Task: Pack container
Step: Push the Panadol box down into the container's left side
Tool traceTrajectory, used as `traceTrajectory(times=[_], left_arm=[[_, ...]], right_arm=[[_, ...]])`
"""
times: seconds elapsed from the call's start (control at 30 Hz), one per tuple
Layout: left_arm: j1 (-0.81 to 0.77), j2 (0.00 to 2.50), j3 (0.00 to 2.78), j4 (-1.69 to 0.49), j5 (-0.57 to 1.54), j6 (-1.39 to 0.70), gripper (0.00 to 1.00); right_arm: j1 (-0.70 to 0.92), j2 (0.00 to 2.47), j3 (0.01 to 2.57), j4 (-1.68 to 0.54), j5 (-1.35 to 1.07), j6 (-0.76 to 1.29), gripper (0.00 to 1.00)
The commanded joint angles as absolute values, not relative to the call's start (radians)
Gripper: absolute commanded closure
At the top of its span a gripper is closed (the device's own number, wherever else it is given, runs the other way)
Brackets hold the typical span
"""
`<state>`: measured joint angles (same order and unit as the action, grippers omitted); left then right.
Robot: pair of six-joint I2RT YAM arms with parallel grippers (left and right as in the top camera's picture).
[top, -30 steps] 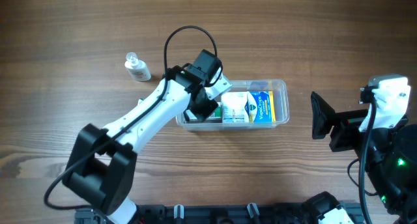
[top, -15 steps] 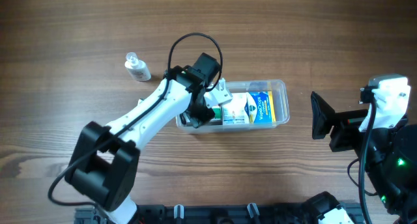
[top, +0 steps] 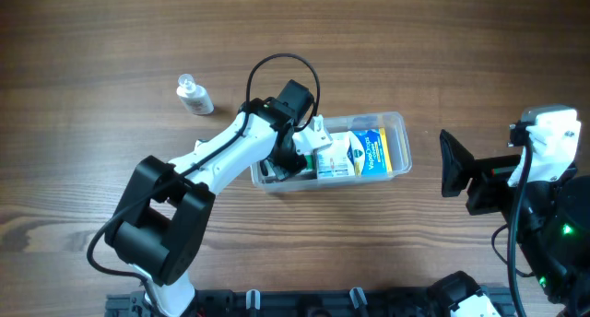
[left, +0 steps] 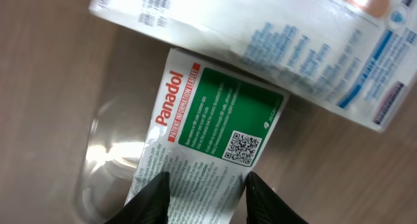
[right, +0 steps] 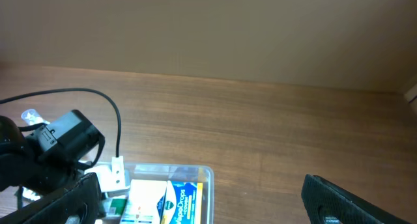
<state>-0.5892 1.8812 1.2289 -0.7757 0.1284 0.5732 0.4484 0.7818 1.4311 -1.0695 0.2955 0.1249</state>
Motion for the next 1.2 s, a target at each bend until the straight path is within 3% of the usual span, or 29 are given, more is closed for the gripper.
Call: traceTrajectory(times=[0.0,0.4,0.5,0.6,0.9,1.17], left_arm=[[-0.586,1.913,1.21,-0.711,-0.022,0.528,0.63],[-0.587,1.886,1.211,-0.7,-0.193,0.347,0.68],[-0.588,1.847,1.211,-0.708,-0.189,0.311,0.65],[-0.594,1.79,1.211,-0.757,-0.113,0.305,0.56],[-0.594,1.778,1.209,-0.846,0.141,0.306,0.52],[-0.594,1.848,1.209,-0.854,0.202,0.305,0.44]], right_arm=[[0.445,0.788,1.431,-1.068,0.283,0.105,0.0],[0.445,0.788,1.431,-1.068,0.283,0.105,0.0],[0.445,0.788,1.431,-1.068,0.283,0.105,0.0],[0.445,0.788,1.431,-1.068,0.283,0.105,0.0],[0.445,0.788,1.431,-1.068,0.283,0.105,0.0],[0.445,0.788,1.431,-1.068,0.283,0.105,0.0]])
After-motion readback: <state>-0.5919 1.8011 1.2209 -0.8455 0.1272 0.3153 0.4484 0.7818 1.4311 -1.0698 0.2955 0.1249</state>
